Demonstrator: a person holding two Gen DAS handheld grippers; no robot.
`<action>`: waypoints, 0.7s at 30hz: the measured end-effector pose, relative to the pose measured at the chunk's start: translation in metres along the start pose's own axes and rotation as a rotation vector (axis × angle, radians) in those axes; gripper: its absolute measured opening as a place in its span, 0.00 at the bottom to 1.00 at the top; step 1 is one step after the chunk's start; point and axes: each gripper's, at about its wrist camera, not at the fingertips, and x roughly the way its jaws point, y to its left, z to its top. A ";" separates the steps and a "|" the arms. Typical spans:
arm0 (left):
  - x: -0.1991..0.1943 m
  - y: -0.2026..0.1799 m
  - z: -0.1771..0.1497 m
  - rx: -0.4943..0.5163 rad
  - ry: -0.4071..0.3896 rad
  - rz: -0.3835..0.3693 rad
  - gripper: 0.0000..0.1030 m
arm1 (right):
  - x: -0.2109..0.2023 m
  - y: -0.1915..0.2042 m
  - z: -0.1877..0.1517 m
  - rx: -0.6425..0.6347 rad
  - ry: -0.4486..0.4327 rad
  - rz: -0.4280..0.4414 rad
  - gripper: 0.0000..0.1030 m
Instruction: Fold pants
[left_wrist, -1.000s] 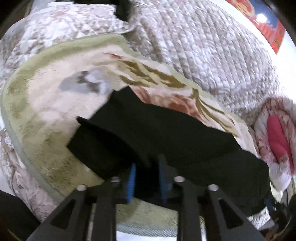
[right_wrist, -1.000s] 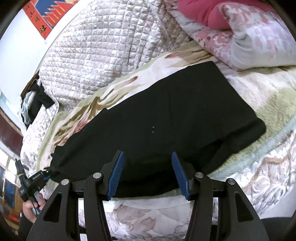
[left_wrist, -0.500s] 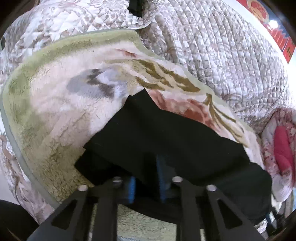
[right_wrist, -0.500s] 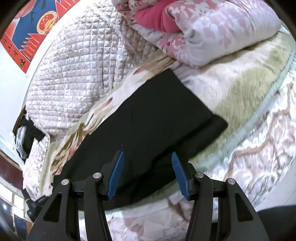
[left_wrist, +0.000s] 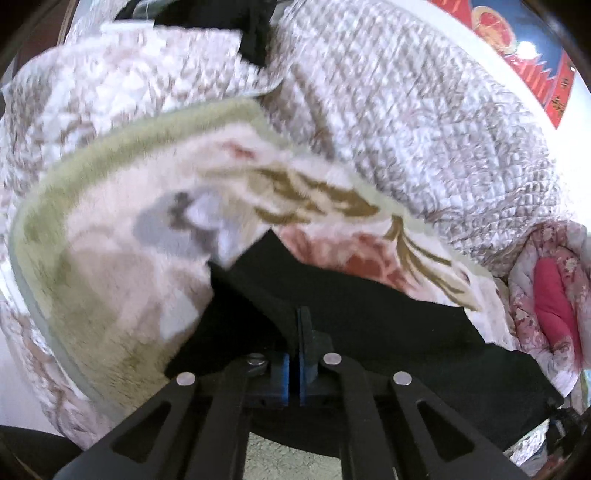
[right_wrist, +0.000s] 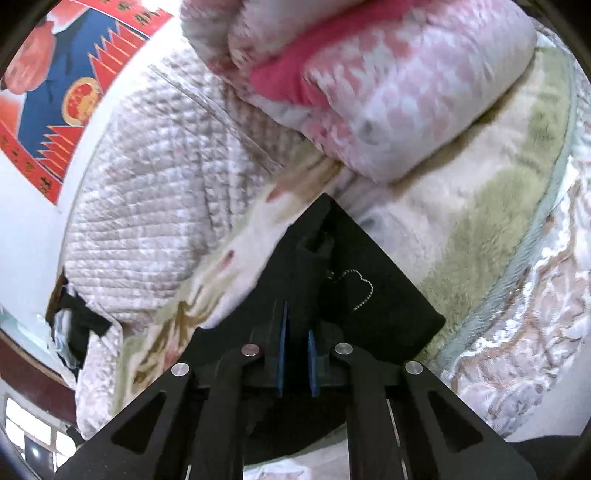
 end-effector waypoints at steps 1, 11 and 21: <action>-0.001 0.001 -0.001 0.006 -0.001 0.005 0.04 | -0.001 -0.004 0.000 0.001 0.000 -0.024 0.08; 0.019 0.011 -0.023 0.014 0.091 0.075 0.04 | 0.012 -0.026 -0.009 0.061 0.091 -0.143 0.09; -0.013 0.021 -0.013 -0.019 -0.023 0.218 0.09 | -0.032 -0.003 -0.002 -0.070 -0.076 -0.299 0.26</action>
